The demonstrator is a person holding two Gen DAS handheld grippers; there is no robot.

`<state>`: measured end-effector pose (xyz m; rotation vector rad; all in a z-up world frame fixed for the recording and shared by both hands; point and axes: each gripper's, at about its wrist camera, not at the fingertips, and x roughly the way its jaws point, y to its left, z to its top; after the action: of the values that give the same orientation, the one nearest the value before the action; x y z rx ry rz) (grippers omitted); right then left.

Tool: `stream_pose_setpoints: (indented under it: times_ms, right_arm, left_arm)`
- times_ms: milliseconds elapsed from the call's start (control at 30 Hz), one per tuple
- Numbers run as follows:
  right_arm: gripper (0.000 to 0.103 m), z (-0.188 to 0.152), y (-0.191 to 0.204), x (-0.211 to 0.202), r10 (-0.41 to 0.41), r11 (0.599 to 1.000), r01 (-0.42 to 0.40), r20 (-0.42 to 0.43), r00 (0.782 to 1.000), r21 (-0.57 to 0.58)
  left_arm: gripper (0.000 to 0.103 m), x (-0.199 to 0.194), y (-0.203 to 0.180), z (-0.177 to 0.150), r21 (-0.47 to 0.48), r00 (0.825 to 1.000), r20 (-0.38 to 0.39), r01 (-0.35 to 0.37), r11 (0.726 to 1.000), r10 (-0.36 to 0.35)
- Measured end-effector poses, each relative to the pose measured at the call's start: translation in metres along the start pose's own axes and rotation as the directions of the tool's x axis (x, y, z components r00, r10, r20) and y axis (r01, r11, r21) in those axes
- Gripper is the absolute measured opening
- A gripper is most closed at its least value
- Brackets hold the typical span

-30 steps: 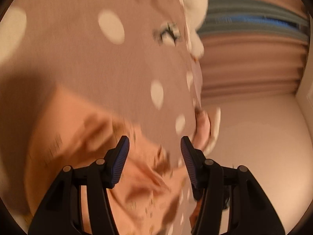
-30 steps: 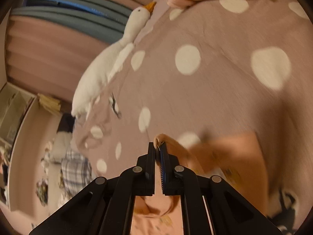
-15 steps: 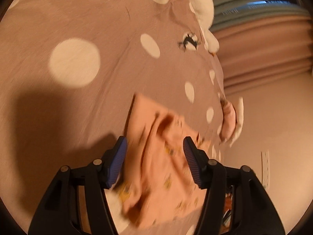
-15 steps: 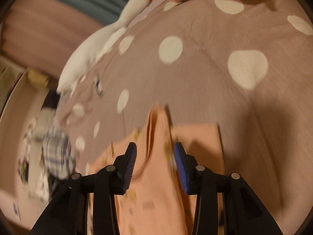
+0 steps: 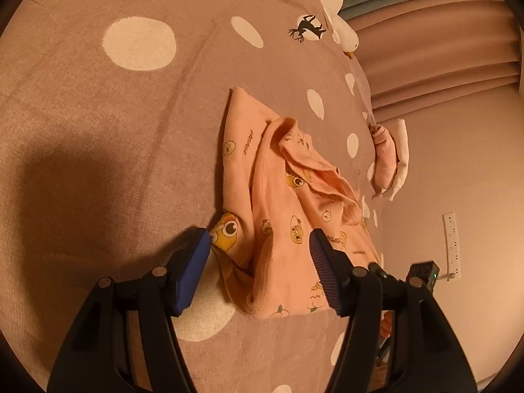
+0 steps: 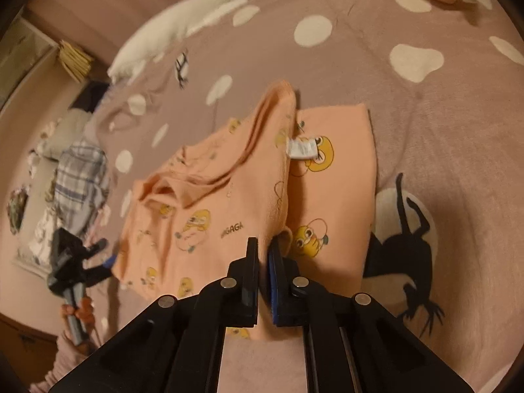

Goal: Fold small clothes

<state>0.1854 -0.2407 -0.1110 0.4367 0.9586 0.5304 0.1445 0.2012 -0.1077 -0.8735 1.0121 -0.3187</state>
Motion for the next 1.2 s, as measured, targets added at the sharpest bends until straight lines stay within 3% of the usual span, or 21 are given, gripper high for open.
stream_pose_setpoints:
  times_ms: [133, 233, 333, 367, 433, 467, 500, 533, 600, 633, 700, 867, 933, 1000, 1100, 1200]
  right_arm:
    - [0.006, -0.017, -0.002, -0.022, -0.011, 1.0, 0.011, 0.032, 0.999, -0.006]
    - [0.006, -0.023, -0.007, -0.008, -0.165, 0.986, 0.164, -0.021, 0.986, -0.039]
    - [0.006, -0.018, -0.016, 0.001, -0.263, 0.965, 0.263, -0.037, 0.964, -0.014]
    - [0.007, -0.015, -0.01, -0.001, -0.299, 0.954, 0.299, -0.018, 0.954, -0.023]
    - [0.01, -0.011, 0.019, -0.008, -0.418, 0.898, 0.425, 0.085, 0.905, -0.113]
    - [0.01, -0.01, 0.032, -0.01, -0.432, 0.88, 0.449, 0.13, 0.892, -0.157]
    - [0.01, -0.007, 0.05, -0.012, -0.41, 0.873, 0.44, 0.169, 0.896, -0.211]
    - [0.011, -0.004, 0.066, -0.011, -0.357, 0.881, 0.395, 0.181, 0.916, -0.259]
    - [0.023, 0.003, 0.102, 0.002, -0.225, 0.89, 0.267, 0.153, 0.962, -0.369]
    - [0.034, 0.007, 0.122, 0.015, -0.17, 0.88, 0.21, 0.13, 0.977, -0.425]
    - [0.038, 0.013, 0.159, 0.046, -0.13, 0.84, 0.159, 0.091, 0.987, -0.519]
    - [0.038, 0.027, 0.226, 0.125, -0.123, 0.749, 0.102, 0.014, 0.992, -0.654]
    - [0.038, 0.023, 0.245, 0.151, -0.142, 0.717, 0.093, -0.014, 0.99, -0.691]
    - [0.038, 0.021, 0.257, 0.174, -0.173, 0.677, 0.093, -0.035, 0.984, -0.73]
    - [0.038, 0.011, 0.267, 0.197, -0.217, 0.628, 0.085, -0.069, 0.974, -0.773]
    - [0.038, 0.005, 0.262, 0.206, -0.261, 0.582, 0.11, -0.057, 0.964, -0.805]
  left_arm:
    - [0.063, -0.006, -0.007, -0.004, 0.043, 1.0, 0.007, 0.003, 0.999, -0.003]
    - [0.063, 0.004, -0.016, -0.007, 0.096, 1.0, -0.02, -0.013, 0.995, 0.015]
    - [0.063, 0.011, -0.021, -0.011, 0.129, 0.999, -0.033, -0.02, 0.991, 0.024]
    - [0.063, 0.014, -0.023, -0.013, 0.148, 0.999, -0.041, -0.021, 0.989, 0.027]
    - [0.063, 0.018, -0.024, -0.014, 0.168, 0.998, -0.048, -0.038, 0.985, 0.047]
    - [0.063, 0.02, -0.024, -0.015, 0.177, 0.997, -0.052, -0.041, 0.983, 0.05]
    - [0.061, 0.02, -0.022, -0.015, 0.182, 0.997, -0.054, -0.036, 0.983, 0.047]
    - [0.061, 0.02, -0.021, -0.015, 0.188, 0.997, -0.058, -0.031, 0.982, 0.042]
    - [0.061, 0.022, -0.021, -0.017, 0.2, 0.997, -0.065, -0.027, 0.979, 0.041]
    - [0.06, 0.023, -0.021, -0.019, 0.21, 0.996, -0.073, -0.037, 0.977, 0.053]
    - [0.052, 0.027, -0.02, -0.021, 0.23, 0.993, -0.083, -0.058, 0.972, 0.079]
    - [0.036, 0.03, -0.019, -0.027, 0.289, 0.989, -0.095, -0.077, 0.954, 0.109]
    - [0.02, 0.031, -0.015, -0.027, 0.291, 0.987, -0.095, -0.097, 0.952, 0.13]
    - [0.013, 0.03, -0.008, -0.025, 0.263, 0.988, -0.096, -0.088, 0.961, 0.117]
    - [0.01, 0.028, -0.002, -0.023, 0.229, 0.991, -0.105, -0.061, 0.971, 0.087]
    - [0.01, 0.027, -0.005, -0.027, 0.258, 0.99, -0.116, -0.054, 0.965, 0.086]
